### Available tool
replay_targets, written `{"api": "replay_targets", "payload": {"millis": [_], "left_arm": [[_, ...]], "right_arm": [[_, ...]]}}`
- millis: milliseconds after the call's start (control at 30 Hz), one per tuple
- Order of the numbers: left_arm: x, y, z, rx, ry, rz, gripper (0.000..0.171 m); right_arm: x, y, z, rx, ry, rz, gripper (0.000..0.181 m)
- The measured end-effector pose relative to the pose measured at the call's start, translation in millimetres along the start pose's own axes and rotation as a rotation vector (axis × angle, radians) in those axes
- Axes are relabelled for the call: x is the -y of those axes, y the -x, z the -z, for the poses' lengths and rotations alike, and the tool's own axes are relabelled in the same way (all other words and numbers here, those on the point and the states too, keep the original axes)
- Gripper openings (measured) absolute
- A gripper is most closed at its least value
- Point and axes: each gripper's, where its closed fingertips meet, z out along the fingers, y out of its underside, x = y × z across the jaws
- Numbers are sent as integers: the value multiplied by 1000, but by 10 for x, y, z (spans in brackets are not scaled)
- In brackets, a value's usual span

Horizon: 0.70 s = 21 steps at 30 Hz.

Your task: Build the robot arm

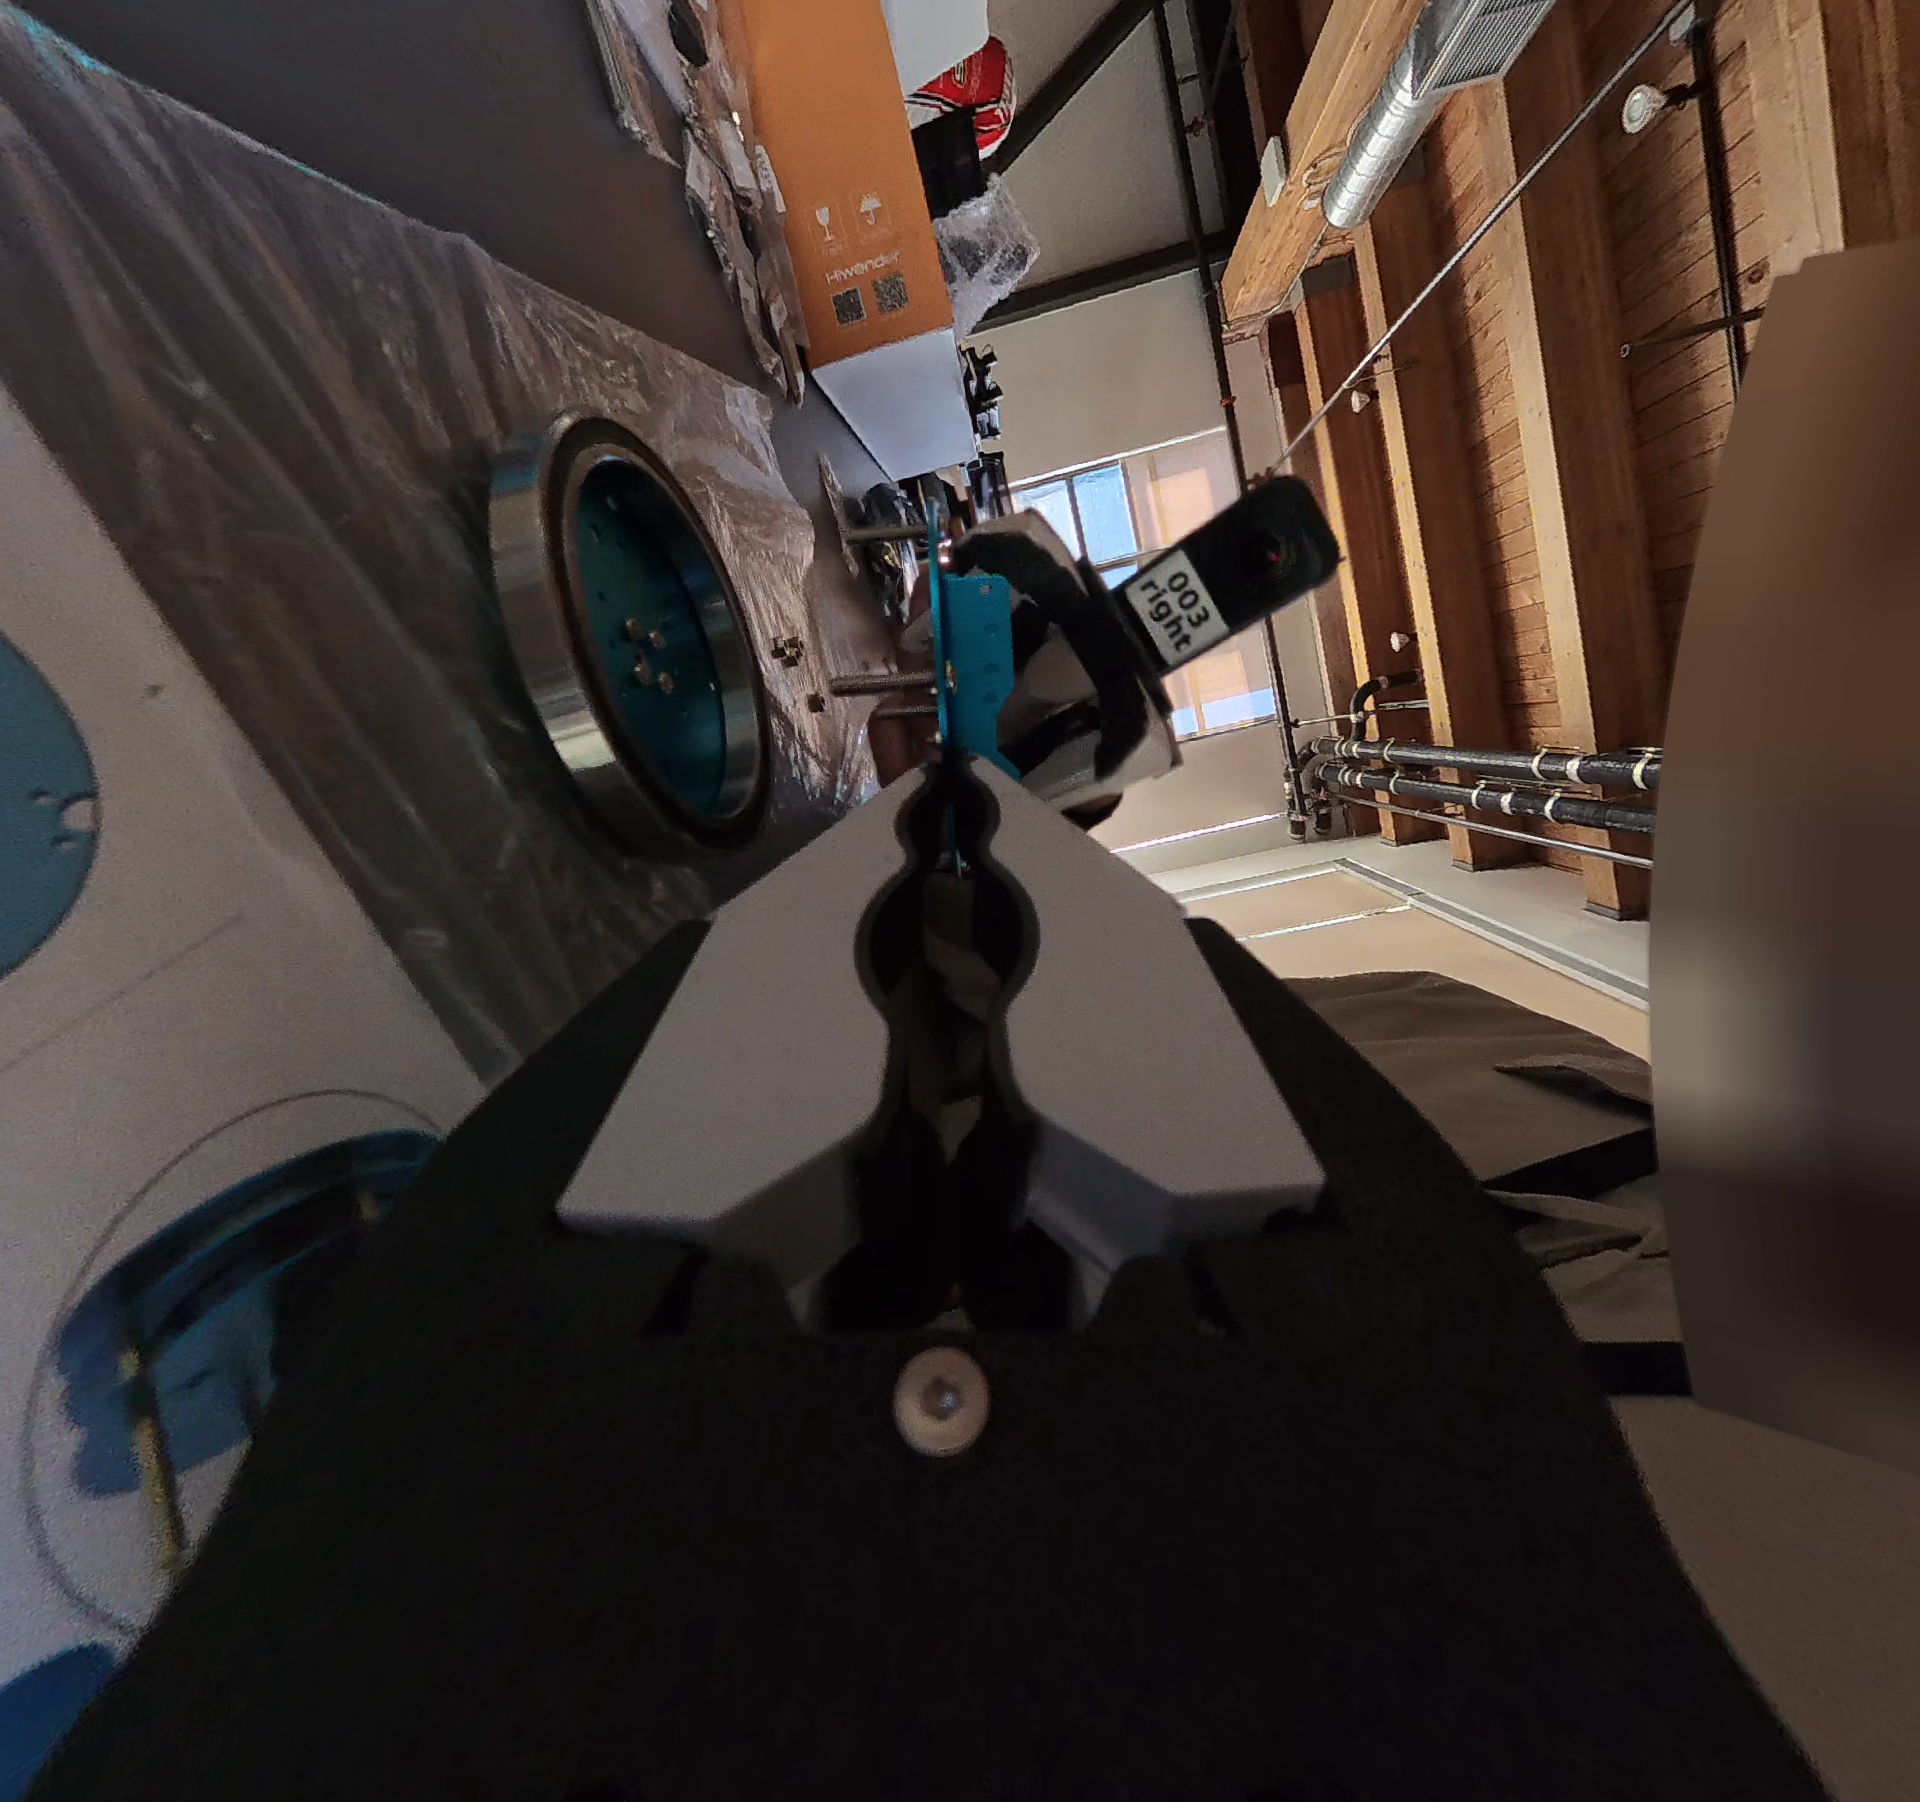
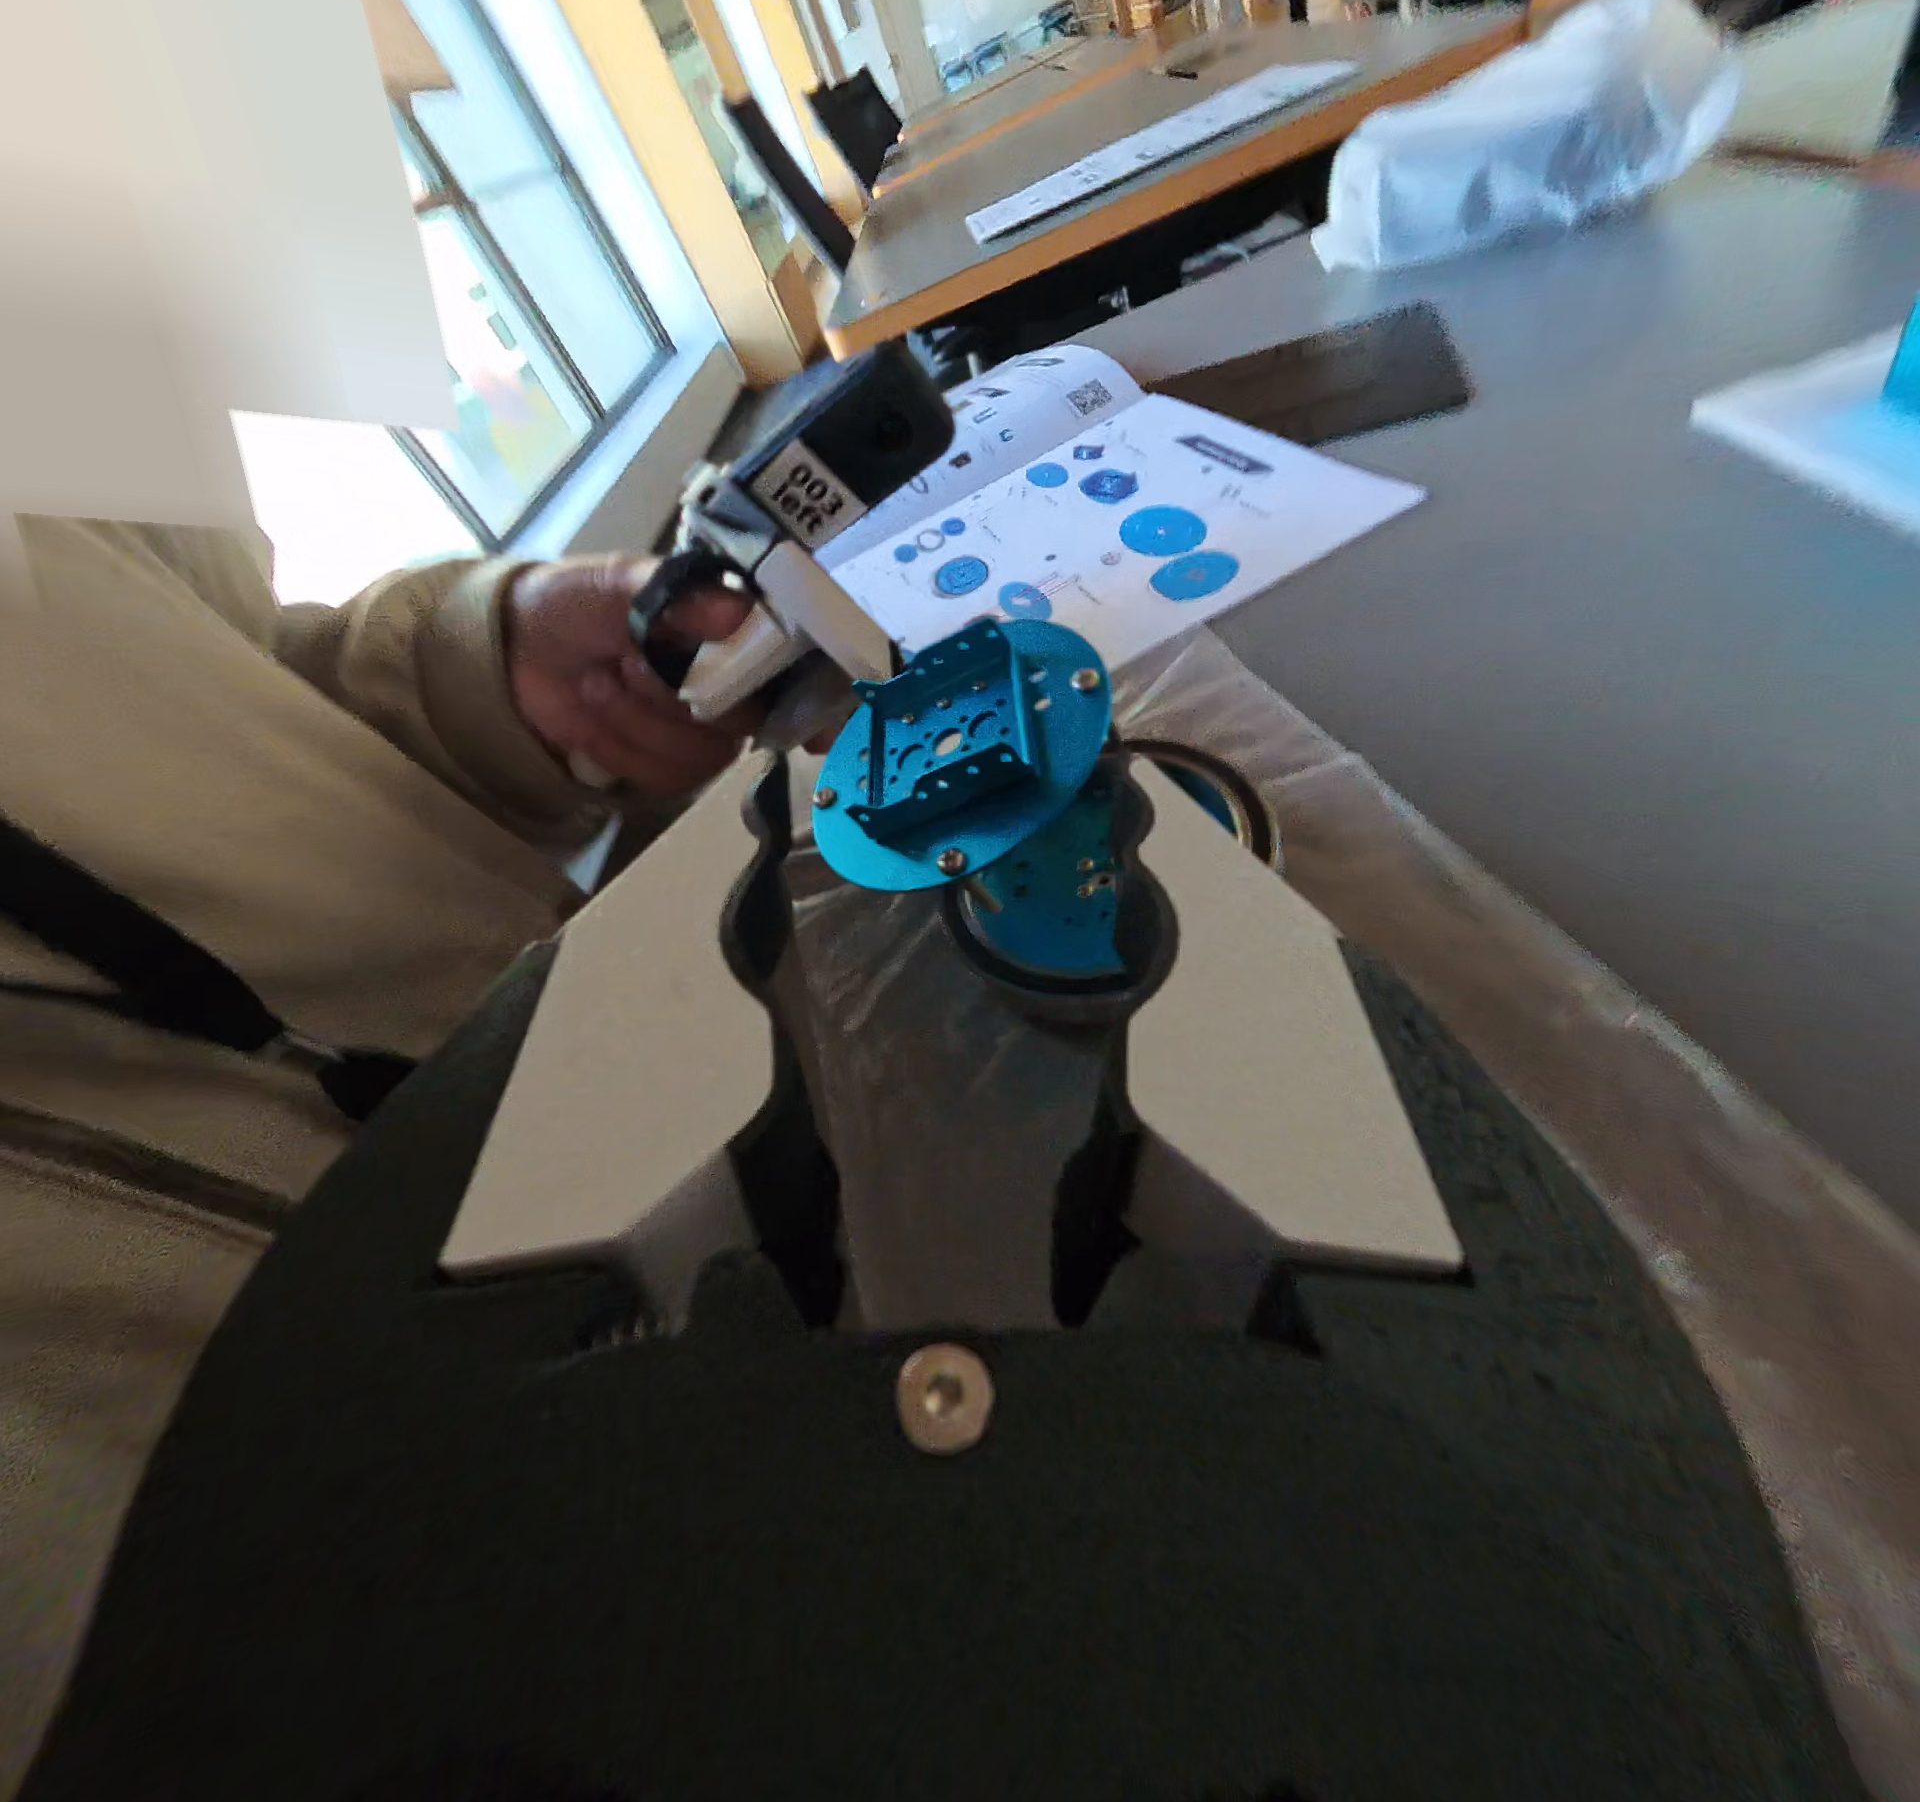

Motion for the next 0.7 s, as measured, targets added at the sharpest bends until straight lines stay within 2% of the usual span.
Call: {"api": "replay_targets", "payload": {"millis": [100,200,333,433,567,700], "left_arm": [[14,22,5,1,5,31,0],[18,45,0,0,16,45,0],[24,64,-1,-12,26,61,0],[31,80,-25,-19,39,72,0],[87,107,-52,-14,30,79,0],[150,148,-65,50,22,-5,1]], "right_arm": [[-73,38,-75,-36,89,227,65],[-162,-4,-165,-78,131,323,60],[-171,10,-211,-65,102,345,55],[-201,-36,-228,-85,110,384,41],[-199,-93,-225,-129,129,408,41],[-215,-162,-239,-166,163,438,41]]}}
